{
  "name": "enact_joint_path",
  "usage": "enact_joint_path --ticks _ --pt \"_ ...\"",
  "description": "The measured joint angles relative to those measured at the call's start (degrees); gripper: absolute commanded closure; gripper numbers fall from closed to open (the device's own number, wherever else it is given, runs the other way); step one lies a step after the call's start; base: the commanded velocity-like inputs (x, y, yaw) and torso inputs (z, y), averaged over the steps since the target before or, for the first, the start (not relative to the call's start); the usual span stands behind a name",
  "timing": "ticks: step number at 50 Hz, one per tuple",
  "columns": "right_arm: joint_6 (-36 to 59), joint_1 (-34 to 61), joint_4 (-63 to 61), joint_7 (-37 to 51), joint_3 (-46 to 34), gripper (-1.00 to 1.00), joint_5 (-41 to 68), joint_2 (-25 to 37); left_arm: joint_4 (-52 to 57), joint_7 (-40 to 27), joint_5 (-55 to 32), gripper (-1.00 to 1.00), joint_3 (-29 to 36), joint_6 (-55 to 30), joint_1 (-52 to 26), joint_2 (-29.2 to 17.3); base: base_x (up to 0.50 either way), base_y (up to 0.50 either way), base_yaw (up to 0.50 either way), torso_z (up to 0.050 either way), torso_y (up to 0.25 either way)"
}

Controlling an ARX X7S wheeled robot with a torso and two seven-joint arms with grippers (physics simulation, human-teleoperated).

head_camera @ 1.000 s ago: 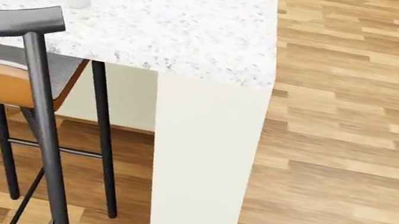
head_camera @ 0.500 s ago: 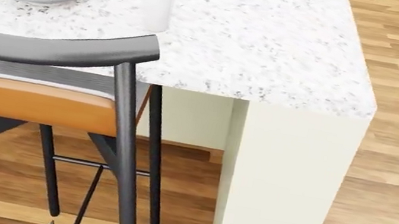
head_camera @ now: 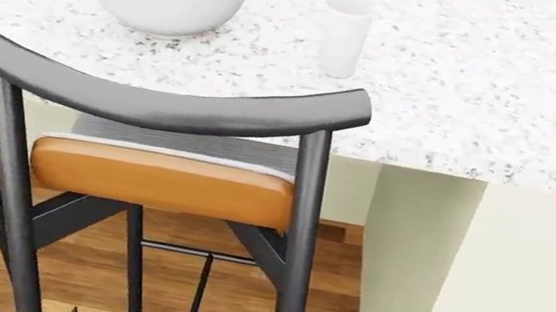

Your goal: Place the cup inside the bowl on the dining table and move the bowl to any counter.

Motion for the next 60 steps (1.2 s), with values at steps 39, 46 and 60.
enact_joint_path --ticks 39,46,60 --pt "-1.72 0.42 2.34 0.63 -0.02 -1.00 2.71 0.37 -0.76 -0.71 -0.76 -1.00 1.41 0.09 -0.52 -0.97 0.19 0.30 0.00 0.000 0.000" --pt "-1.66 0.41 2.50 0.97 0.09 -1.00 3.22 0.40 -0.80 -0.94 -0.89 -1.00 1.56 0.01 -0.45 -1.17 0.00 0.00 0.00 0.000 0.000" --pt "-1.34 0.38 2.43 1.54 -0.11 -1.00 3.71 0.64 -1.03 -1.81 -1.39 -1.00 1.57 -0.91 -0.71 -1.31 0.00 0.00 0.00 0.000 0.000"
